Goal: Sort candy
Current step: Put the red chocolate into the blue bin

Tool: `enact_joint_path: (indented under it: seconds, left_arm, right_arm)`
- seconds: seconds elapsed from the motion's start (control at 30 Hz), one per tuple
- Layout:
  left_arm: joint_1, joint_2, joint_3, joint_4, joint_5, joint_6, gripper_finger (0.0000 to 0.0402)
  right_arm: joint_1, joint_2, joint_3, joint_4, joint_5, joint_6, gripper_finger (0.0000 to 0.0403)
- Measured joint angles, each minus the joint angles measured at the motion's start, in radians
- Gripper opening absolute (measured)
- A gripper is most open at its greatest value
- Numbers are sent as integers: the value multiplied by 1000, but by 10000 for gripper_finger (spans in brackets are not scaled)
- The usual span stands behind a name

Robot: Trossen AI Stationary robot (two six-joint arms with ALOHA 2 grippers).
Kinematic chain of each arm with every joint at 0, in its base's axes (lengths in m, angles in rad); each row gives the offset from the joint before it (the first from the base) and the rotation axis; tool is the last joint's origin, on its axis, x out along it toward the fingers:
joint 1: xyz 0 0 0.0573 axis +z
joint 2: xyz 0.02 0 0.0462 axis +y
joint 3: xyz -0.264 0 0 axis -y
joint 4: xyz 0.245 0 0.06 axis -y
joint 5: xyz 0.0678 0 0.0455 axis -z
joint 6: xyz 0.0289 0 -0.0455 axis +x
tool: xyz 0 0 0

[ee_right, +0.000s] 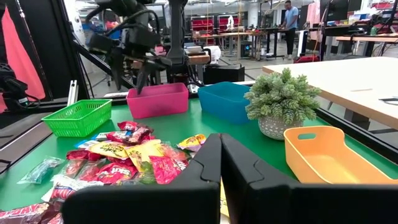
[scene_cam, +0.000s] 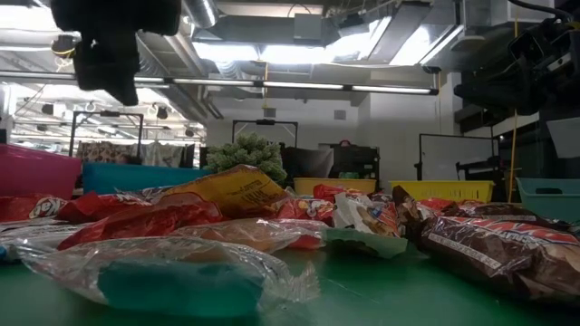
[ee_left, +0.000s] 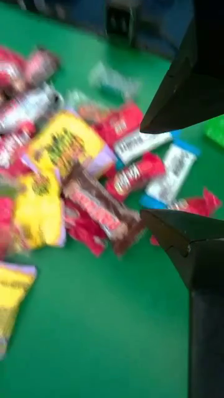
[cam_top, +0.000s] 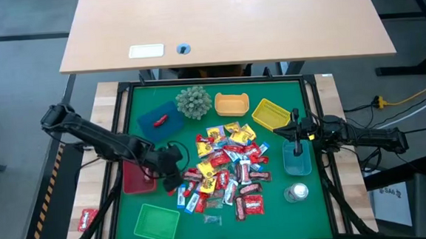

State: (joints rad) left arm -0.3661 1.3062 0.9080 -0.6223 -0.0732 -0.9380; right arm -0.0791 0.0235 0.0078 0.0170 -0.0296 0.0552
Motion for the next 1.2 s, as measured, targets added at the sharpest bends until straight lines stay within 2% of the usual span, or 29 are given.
enact_joint_path:
  seconds: [0.17,0.43,0.67,1.07,1.2]
  left_arm:
    - [-16,118,73,-104,9,2,195]
    - [-42,256,90,-116,76,-83,195]
    - [-43,272,90,-164,55,-156,195]
    - [-43,274,90,-152,26,-160,195]
    - [-48,313,90,-142,16,-160,195]
  right_arm:
    - [0,0,0,0,0,0,1]
    - [0,0,0,0,-1,0,1]
    - [0,0,0,0,0,0,1]
    - [0,0,0,0,-1,0,1]
    - [0,0,0,0,-1,0,1]
